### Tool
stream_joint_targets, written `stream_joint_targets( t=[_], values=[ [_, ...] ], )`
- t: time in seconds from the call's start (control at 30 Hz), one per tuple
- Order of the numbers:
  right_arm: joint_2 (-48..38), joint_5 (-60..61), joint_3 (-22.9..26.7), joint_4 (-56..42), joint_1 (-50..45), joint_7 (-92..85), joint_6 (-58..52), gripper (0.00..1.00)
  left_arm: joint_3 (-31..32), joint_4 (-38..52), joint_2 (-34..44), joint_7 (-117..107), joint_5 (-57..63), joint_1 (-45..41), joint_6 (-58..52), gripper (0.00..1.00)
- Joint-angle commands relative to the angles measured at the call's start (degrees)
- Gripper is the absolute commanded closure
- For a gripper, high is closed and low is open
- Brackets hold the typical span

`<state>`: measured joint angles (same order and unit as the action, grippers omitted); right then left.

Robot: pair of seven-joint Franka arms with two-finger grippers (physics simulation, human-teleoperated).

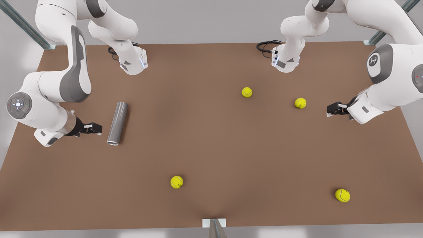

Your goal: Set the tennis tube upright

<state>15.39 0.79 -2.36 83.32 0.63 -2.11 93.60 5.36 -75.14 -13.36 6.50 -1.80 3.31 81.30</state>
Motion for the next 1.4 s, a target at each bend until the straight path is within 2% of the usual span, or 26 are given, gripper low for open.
stream_joint_targets(
  t=[0.0,0.1,0.17,0.27,0.37,0.43,0.5,0.57,0.7,0.83,1.03,1.37],
  values=[
    [0.0,0.0,0.0,0.0,0.1,0.0,0.0,0.00,0.0,0.0,0.0,0.0,0.0,0.0,0.0,0.01],
    [-0.1,0.0,0.0,0.9,-0.2,0.0,-0.4,0.00,0.3,0.8,-0.5,-2.3,-0.6,-0.9,0.5,0.01],
    [1.7,0.0,0.0,2.6,0.5,0.1,-1.0,0.00,0.2,4.6,-4.9,-13.0,-2.3,-9.4,2.4,0.01],
    [1.2,1.3,0.0,8.6,1.4,0.1,1.0,0.00,0.2,5.3,-9.4,-15.6,-8.7,-12.3,10.3,0.01],
    [-10.3,3.1,-0.1,26.0,1.7,0.1,6.7,0.00,0.3,5.0,-14.3,-15.3,-10.1,-13.1,17.0,0.01],
    [-17.3,5.7,-0.2,35.8,1.7,1.7,7.9,0.00,0.3,5.1,-15.8,-15.2,-10.1,-13.1,17.7,0.01],
    [-24.5,5.6,-0.3,48.7,2.6,1.9,14.8,0.00,0.3,4.8,-15.8,-15.3,-10.1,-13.0,17.7,0.01],
    [-23.0,5.4,-0.3,49.5,6.5,2.6,16.2,0.00,0.2,4.5,-16.3,-15.1,-10.1,-12.7,17.7,0.01],
    [-14.0,5.1,-0.3,50.0,11.7,0.2,23.9,0.00,0.2,4.0,-17.0,-14.8,-10.0,-12.9,17.2,0.01],
    [-13.2,5.1,-0.4,55.4,10.9,-0.3,32.7,0.00,0.2,3.5,-17.2,-15.1,-9.9,-12.8,17.2,0.01],
    [-7.7,5.1,-2.4,58.7,9.8,0.6,48.3,0.00,0.2,3.5,-18.2,-15.3,-9.9,-12.7,17.3,0.01],
    [-6.4,5.1,-2.6,63.7,10.4,-0.1,54.6,0.00,0.2,3.5,-17.7,-15.5,-9.7,-12.4,15.6,0.01]
  ],
)
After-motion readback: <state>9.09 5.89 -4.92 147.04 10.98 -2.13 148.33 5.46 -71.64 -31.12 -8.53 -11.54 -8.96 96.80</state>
